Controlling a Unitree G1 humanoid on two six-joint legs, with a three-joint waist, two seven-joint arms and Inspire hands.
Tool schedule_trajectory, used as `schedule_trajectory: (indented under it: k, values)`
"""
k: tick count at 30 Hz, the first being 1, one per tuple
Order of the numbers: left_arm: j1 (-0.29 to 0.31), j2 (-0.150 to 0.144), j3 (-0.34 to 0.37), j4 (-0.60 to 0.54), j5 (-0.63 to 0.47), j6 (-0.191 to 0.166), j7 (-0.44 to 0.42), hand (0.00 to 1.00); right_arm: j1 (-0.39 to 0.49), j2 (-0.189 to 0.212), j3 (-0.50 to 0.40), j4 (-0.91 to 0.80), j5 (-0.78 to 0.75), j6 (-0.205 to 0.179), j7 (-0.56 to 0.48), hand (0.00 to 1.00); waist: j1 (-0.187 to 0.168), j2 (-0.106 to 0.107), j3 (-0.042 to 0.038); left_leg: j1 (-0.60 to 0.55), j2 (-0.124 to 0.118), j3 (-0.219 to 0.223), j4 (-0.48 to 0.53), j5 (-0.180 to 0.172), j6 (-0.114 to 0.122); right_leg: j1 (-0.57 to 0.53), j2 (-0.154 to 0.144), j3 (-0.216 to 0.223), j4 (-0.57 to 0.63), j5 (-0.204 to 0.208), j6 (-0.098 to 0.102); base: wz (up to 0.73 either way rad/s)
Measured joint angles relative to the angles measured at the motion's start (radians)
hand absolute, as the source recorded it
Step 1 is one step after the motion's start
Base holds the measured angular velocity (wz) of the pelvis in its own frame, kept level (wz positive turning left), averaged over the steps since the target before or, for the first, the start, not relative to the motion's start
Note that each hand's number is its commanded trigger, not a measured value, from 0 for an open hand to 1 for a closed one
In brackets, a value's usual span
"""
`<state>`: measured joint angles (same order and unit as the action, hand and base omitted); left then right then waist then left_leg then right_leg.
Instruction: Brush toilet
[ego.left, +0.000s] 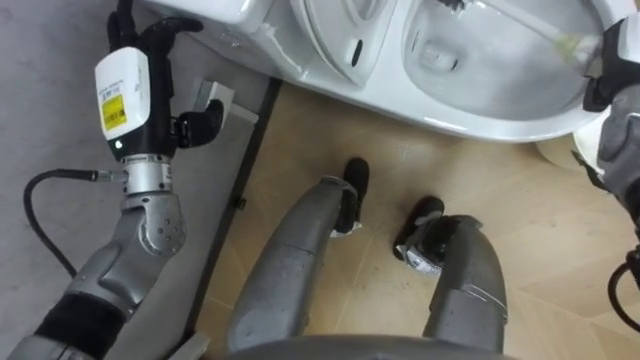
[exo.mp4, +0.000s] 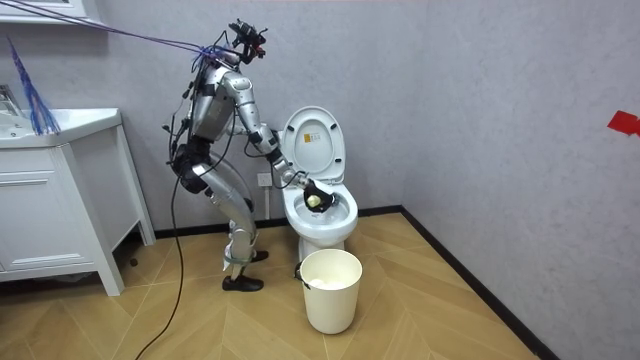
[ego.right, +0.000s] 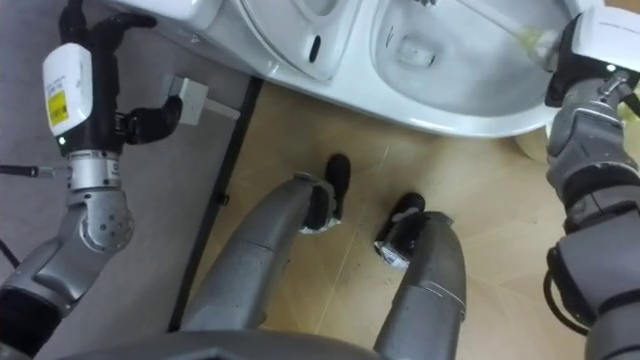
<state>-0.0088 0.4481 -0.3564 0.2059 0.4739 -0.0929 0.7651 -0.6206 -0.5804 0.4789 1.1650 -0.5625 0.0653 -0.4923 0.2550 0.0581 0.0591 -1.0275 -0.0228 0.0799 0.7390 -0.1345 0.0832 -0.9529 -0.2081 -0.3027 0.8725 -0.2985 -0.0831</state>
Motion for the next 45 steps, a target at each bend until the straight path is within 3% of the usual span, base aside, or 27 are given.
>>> schedule_trajectory:
  k: [6, 10, 14, 18, 23, 26, 31, 39, 42, 45]
  values:
    - [0.002, -0.008, -0.004, 0.001, 0.001, 0.027, -0.063, 0.0, 0.025, 0.023, 0.013, -0.002, -0.08, 0.007, 0.01, 1.0, 0.011, 0.004, -0.0013, 0.012, 0.001, -0.002, 0.005, -0.001, 0.002, 0.017, 0.0, -0.005, -0.003, -0.004, 0.011, 0.0]
    - [0.011, -0.02, -0.009, 0.0, 0.001, 0.028, -0.069, 0.0, 0.062, 0.024, 0.016, -0.004, -0.106, 0.068, 0.024, 1.0, 0.058, 0.047, -0.002, 0.034, 0.007, -0.018, -0.004, -0.001, 0.001, 0.056, 0.008, -0.028, -0.033, -0.007, 0.011, -0.01]
    - [0.027, -0.021, -0.008, -0.005, 0.001, 0.028, -0.069, 0.0, 0.087, 0.019, 0.019, -0.015, -0.106, 0.094, 0.05, 1.0, 0.082, 0.087, -0.0078, 0.05, 0.011, -0.035, -0.017, 0.002, -0.007, 0.094, -0.002, -0.08, -0.061, -0.003, 0.006, 0.0]
    - [0.032, -0.02, -0.007, -0.05, 0.001, 0.024, -0.07, 0.0, 0.095, 0.038, 0.023, -0.018, -0.106, 0.113, 0.061, 1.0, 0.081, 0.099, -0.0104, 0.06, 0.011, -0.041, -0.037, 0.009, -0.019, 0.106, 0.004, -0.094, -0.08, 0.002, -0.003, 0.02]
    - [0.059, -0.017, 0.001, -0.102, 0.0, -0.011, -0.07, 0.0, 0.168, 0.063, 0.019, -0.111, -0.104, 0.146, 0.09, 1.0, 0.074, 0.116, -0.0163, 0.071, 0.027, -0.064, -0.062, 0.011, -0.044, 0.137, 0.035, -0.123, -0.132, 0.011, -0.018, 0.03]
    - [0.084, -0.016, 0.002, -0.11, -0.002, -0.034, -0.062, 0.0, 0.223, 0.069, 0.018, -0.171, -0.096, 0.147, 0.084, 1.0, 0.052, 0.119, -0.017, 0.091, 0.027, -0.068, -0.089, 0.015, -0.052, 0.161, 0.036, -0.141, -0.152, 0.01, -0.032, 0.14]
    - [0.088, -0.016, 0.004, -0.108, -0.002, -0.074, -0.025, 0.0, 0.258, 0.083, 0.018, -0.202, -0.092, 0.146, 0.083, 1.0, 0.026, 0.12, -0.0171, 0.103, 0.03, -0.085, -0.113, 0.023, -0.059, 0.188, 0.047, -0.167, -0.185, 0.006, -0.037, 0.13]
    - [0.104, -0.017, 0.017, -0.118, 0.001, -0.072, -0.073, 0.0, 0.248, 0.099, 0.021, -0.138, -0.055, 0.123, 0.113, 1.0, 0.03, 0.118, -0.0171, 0.13, 0.039, -0.084, -0.1, 0.021, -0.062, 0.243, 0.066, -0.176, -0.233, 0.007, -0.032, 0.02]
    - [0.117, -0.016, 0.023, -0.158, 0.001, -0.045, -0.077, 0.0, 0.243, 0.063, 0.047, -0.113, 0.026, 0.107, 0.161, 1.0, 0.054, 0.118, -0.0171, 0.133, 0.046, -0.085, -0.092, 0.021, -0.062, 0.255, 0.071, -0.18, -0.242, 0.008, -0.026, 0.06]
    - [0.141, -0.017, 0.038, -0.221, 0.001, -0.035, -0.081, 0.0, 0.242, 0.013, 0.05, -0.085, 0.09, 0.063, 0.208, 1.0, 0.067, 0.123, -0.0192, 0.137, 0.042, -0.086, -0.095, 0.018, -0.056, 0.254, 0.059, -0.181, -0.225, 0.002, -0.015, 0.1]
